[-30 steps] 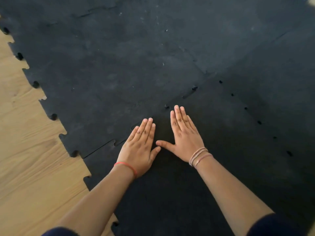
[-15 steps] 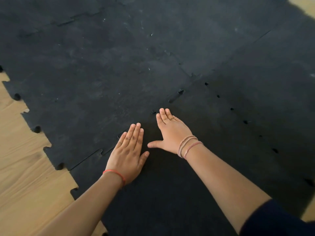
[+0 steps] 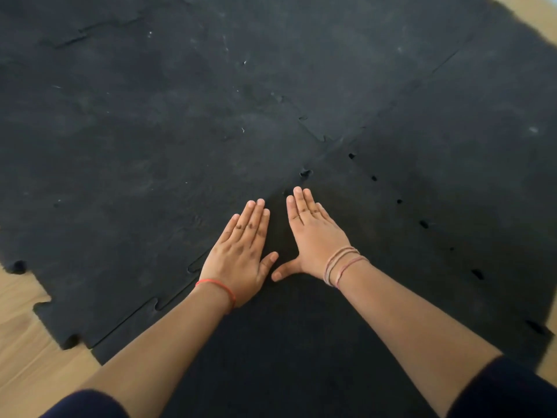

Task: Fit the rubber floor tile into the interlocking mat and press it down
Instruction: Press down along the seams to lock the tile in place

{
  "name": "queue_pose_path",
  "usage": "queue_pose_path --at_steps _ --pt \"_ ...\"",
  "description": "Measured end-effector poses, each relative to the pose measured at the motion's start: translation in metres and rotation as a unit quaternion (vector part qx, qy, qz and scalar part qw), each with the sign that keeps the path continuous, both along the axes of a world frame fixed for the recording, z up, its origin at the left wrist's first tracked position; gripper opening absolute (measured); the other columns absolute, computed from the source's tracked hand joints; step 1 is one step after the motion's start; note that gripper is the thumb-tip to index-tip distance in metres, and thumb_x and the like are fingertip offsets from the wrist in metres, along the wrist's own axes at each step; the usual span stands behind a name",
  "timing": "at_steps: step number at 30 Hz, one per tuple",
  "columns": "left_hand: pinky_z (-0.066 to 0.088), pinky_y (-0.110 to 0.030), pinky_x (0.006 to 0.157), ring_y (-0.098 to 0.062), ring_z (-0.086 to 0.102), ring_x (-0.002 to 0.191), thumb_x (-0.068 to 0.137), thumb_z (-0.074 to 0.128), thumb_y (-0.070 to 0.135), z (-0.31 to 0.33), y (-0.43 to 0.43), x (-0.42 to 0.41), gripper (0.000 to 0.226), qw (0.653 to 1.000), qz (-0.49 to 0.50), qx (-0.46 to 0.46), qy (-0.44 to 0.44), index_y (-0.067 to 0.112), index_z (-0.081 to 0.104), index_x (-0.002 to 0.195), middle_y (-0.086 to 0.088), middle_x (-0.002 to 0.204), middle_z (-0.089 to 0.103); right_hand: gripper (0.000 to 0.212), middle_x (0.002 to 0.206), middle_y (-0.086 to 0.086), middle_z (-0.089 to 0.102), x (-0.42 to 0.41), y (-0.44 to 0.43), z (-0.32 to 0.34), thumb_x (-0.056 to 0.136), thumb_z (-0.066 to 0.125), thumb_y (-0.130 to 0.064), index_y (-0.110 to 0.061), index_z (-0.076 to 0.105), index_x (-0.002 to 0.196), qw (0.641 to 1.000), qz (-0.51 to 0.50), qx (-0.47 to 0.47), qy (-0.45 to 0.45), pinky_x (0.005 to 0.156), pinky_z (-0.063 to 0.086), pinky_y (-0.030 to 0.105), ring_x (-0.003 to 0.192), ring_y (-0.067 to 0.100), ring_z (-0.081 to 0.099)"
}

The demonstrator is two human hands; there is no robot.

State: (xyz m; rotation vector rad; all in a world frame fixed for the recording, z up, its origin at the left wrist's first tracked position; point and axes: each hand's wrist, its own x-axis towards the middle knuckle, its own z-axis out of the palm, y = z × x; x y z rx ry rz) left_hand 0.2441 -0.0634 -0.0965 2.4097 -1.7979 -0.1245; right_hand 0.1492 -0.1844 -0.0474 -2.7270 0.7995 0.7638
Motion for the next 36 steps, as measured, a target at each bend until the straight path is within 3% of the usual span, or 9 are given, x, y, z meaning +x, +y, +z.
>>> queue_pose_path --at_steps 4,8,10,13,17,20,24,28,36 --pt "0.004 -0.032 0.111 -0.026 0.024 0.137 0.087 0.024 0.045 0.002 -0.004 0.0 0.067 0.999 0.003 0.032 0.026 0.002 0.02 0.138 -0.014 0.148 0.018 0.133 0.153 0.014 -0.025 0.002 -0.002 0.001 0.062 0.061 -0.072 -0.004 -0.021 0.143 1.0 0.0 0.01 0.012 0.116 -0.007 0.036 0.142 0.025 -0.021" --pt "-0.021 -0.026 0.11 -0.018 -0.028 0.134 0.075 -0.012 0.052 0.004 -0.003 0.0 0.072 0.997 -0.014 0.061 0.048 0.011 -0.024 0.133 -0.003 0.141 -0.033 0.128 0.154 0.012 -0.023 0.0 -0.002 0.003 0.065 0.061 -0.07 -0.005 -0.017 0.144 1.0 -0.003 0.024 -0.009 0.116 -0.007 0.036 0.143 0.024 -0.02" --pt "-0.021 -0.026 0.111 -0.019 -0.024 0.134 0.076 -0.01 0.051 0.003 -0.003 0.001 0.073 0.998 -0.019 0.055 0.036 0.009 -0.02 0.135 -0.005 0.142 -0.028 0.117 0.155 0.009 -0.022 -0.008 -0.004 0.002 0.073 0.056 -0.067 -0.008 -0.014 0.146 0.998 -0.008 0.045 -0.054 0.119 -0.005 0.038 0.143 0.021 -0.019" --pt "-0.011 -0.025 0.111 -0.025 0.007 0.137 0.088 0.016 0.044 0.009 -0.015 -0.001 0.069 0.999 -0.036 0.006 0.015 0.001 0.019 0.141 -0.011 0.147 0.007 0.116 0.156 0.008 -0.021 -0.015 -0.017 0.001 0.073 0.053 -0.068 -0.008 -0.015 0.146 0.993 -0.066 0.027 -0.099 0.12 0.0 0.039 0.143 0.02 -0.018" --pt "-0.02 -0.022 0.109 -0.021 -0.014 0.138 0.086 0.006 0.049 0.008 -0.021 -0.004 0.068 0.997 -0.046 0.013 0.056 0.008 -0.007 0.139 -0.002 0.147 -0.015 0.135 0.155 0.011 -0.021 -0.01 -0.049 0.008 0.06 0.062 -0.074 -0.005 -0.017 0.144 0.997 -0.062 -0.027 -0.035 0.118 -0.004 0.036 0.144 0.024 -0.018" --pt "-0.004 -0.025 0.111 -0.022 0.012 0.14 0.09 0.024 0.043 0.006 -0.019 -0.002 0.065 0.998 -0.03 0.027 0.039 0.002 0.018 0.14 -0.01 0.148 0.015 0.137 0.156 0.013 -0.019 0.002 -0.058 0.011 0.059 0.066 -0.071 -0.003 -0.016 0.144 0.999 -0.044 -0.017 0.016 0.118 -0.002 0.036 0.144 0.024 -0.015" --pt "-0.003 -0.027 0.112 -0.011 -0.018 0.142 0.093 0.023 0.043 0.004 -0.022 0.0 0.062 0.998 -0.031 0.039 0.041 0.002 0.022 0.14 -0.01 0.147 0.02 0.139 0.155 0.017 -0.019 0.015 -0.056 0.012 0.058 0.072 -0.065 0.0 -0.017 0.143 0.996 -0.059 -0.014 0.06 0.119 0.0 0.038 0.144 0.028 -0.014" --pt "-0.001 -0.028 0.112 -0.012 -0.021 0.141 0.094 0.009 0.044 0.006 -0.024 0.002 0.063 0.997 -0.033 0.063 0.041 0.003 0.022 0.14 -0.011 0.148 0.022 0.141 0.154 0.019 -0.021 0.018 -0.058 0.014 0.057 0.074 -0.063 0.001 -0.019 0.142 0.994 -0.07 -0.001 0.084 0.118 -0.002 0.04 0.143 0.031 -0.016" --pt "-0.007 -0.025 0.111 -0.022 0.002 0.141 0.089 0.02 0.045 0.005 -0.023 0.002 0.067 0.997 -0.04 0.028 0.063 0.003 0.007 0.139 -0.008 0.149 0.006 0.132 0.156 0.011 -0.017 0.003 -0.061 0.003 0.059 0.072 -0.064 -0.007 -0.01 0.147 0.995 -0.093 0.029 -0.029 0.119 -0.003 0.038 0.144 0.024 -0.016"
